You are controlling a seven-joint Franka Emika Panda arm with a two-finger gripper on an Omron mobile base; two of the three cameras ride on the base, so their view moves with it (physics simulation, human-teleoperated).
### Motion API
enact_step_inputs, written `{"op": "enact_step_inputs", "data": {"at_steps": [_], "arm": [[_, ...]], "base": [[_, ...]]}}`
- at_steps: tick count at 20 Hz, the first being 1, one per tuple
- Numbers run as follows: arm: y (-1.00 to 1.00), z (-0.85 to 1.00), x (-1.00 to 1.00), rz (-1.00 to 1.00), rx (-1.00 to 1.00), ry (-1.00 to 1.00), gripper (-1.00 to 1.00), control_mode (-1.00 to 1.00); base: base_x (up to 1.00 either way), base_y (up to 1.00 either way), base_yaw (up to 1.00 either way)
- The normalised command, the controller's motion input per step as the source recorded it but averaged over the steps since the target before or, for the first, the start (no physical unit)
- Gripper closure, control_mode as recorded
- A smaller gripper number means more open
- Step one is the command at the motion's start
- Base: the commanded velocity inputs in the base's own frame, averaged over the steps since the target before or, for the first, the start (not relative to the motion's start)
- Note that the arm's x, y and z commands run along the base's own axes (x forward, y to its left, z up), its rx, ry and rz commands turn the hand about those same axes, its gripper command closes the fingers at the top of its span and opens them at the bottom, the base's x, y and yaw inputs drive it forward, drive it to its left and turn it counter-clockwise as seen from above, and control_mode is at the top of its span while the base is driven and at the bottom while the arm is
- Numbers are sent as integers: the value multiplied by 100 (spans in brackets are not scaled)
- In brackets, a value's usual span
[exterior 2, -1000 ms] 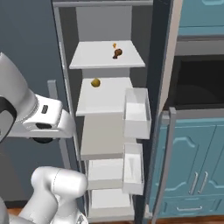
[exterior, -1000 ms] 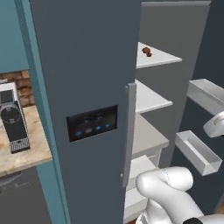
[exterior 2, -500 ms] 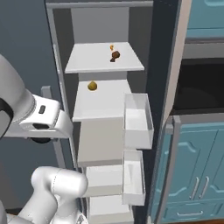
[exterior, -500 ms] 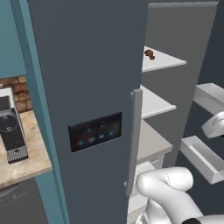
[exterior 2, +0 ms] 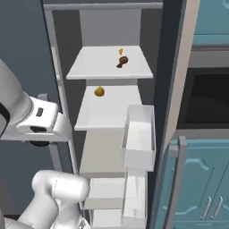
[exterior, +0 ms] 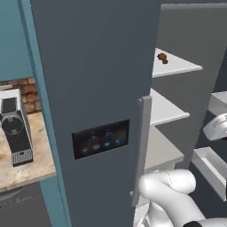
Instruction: Transport the chicken drumstick and squash to the fridge. Place the chicken drumstick on the rack containing meat and place the squash on the rack containing the vegetable, ensuring meats and vegetables are on different racks.
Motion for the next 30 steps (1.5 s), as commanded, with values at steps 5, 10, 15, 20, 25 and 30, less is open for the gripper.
{"op": "enact_step_inputs", "data": {"at_steps": [5, 10, 15, 20, 25, 30], "arm": [[0, 0, 0, 0, 0, 0, 100, 100], [0, 0, 0, 0, 0, 0, 100, 100], [0, 0, 0, 0, 0, 0, 100, 100], [0, 0, 0, 0, 0, 0, 100, 100], [-21, -7, 52, 0, 0, 0, 100, -100], [-10, 0, 68, 0, 0, -3, 100, -100]], "base": [[50, -35, 34], [28, -13, 11], [1, -9, 0], [24, -31, 0], [12, -12, 0], [0, 0, 0]]}}
